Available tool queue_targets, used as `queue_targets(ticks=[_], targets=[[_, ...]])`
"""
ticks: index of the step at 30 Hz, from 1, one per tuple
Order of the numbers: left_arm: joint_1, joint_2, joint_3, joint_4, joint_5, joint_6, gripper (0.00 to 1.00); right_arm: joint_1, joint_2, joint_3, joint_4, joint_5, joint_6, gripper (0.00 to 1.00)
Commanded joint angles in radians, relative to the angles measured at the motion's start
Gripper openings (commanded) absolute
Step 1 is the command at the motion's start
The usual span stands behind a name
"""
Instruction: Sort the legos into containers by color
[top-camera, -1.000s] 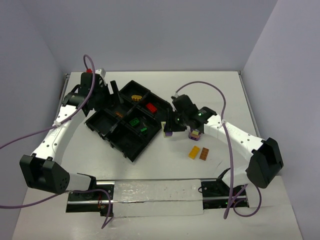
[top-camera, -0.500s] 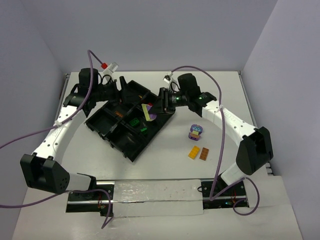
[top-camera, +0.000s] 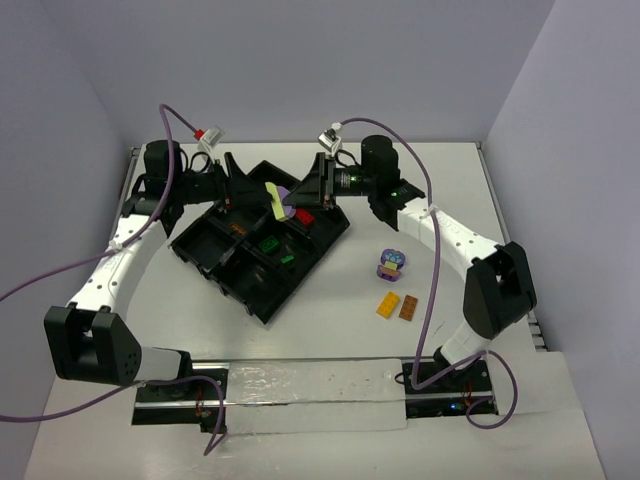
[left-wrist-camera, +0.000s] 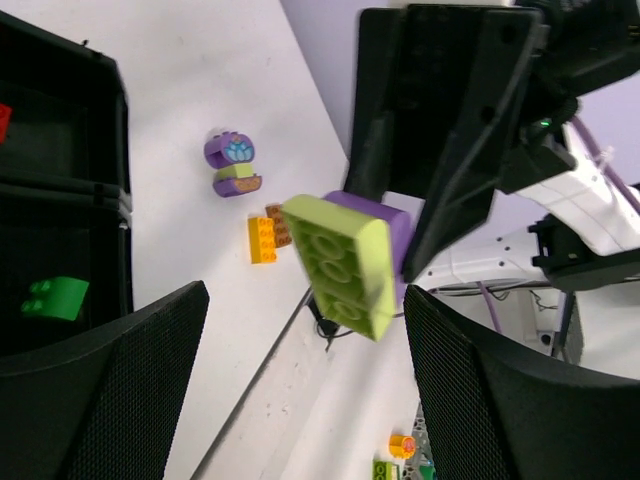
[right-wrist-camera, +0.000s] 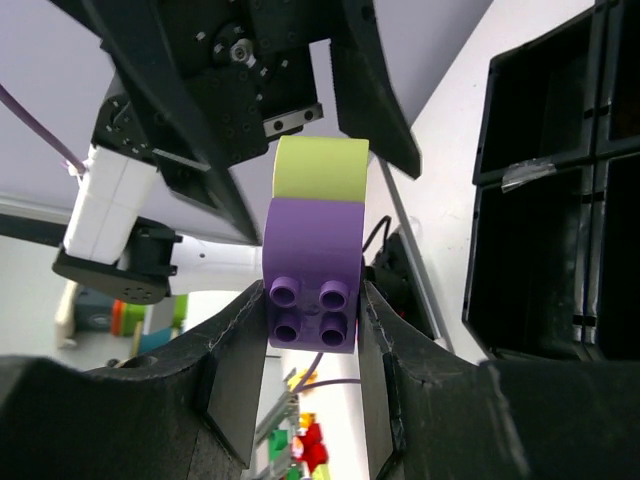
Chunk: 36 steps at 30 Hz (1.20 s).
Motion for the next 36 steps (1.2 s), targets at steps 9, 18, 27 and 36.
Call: queue_targets(ticks=[9, 18, 27, 36], targets=[[0.049, -0.032, -0.157, 0.512, 0.154, -0.306, 0.79, -0.013, 0.083, 0.049, 0.293, -0.103, 0.198, 0.0], [0.059, -0.008, -0.215, 0.821, 0.155, -0.489, 0.78, -0.013, 0.128, 0.076, 0.382, -0.152, 0.264, 0.0], [0.058, 0.023, -0.218, 1.009, 0.167, -0.625, 0.7, -0.013, 0.157, 0.101, 0.388, -0.174, 0.278, 0.0], [0.058, 0.042, -0.21, 0.996, 0.174, -0.619, 0.62, -0.009, 0.172, 0.118, 0.391, -0.174, 0.279, 0.0]])
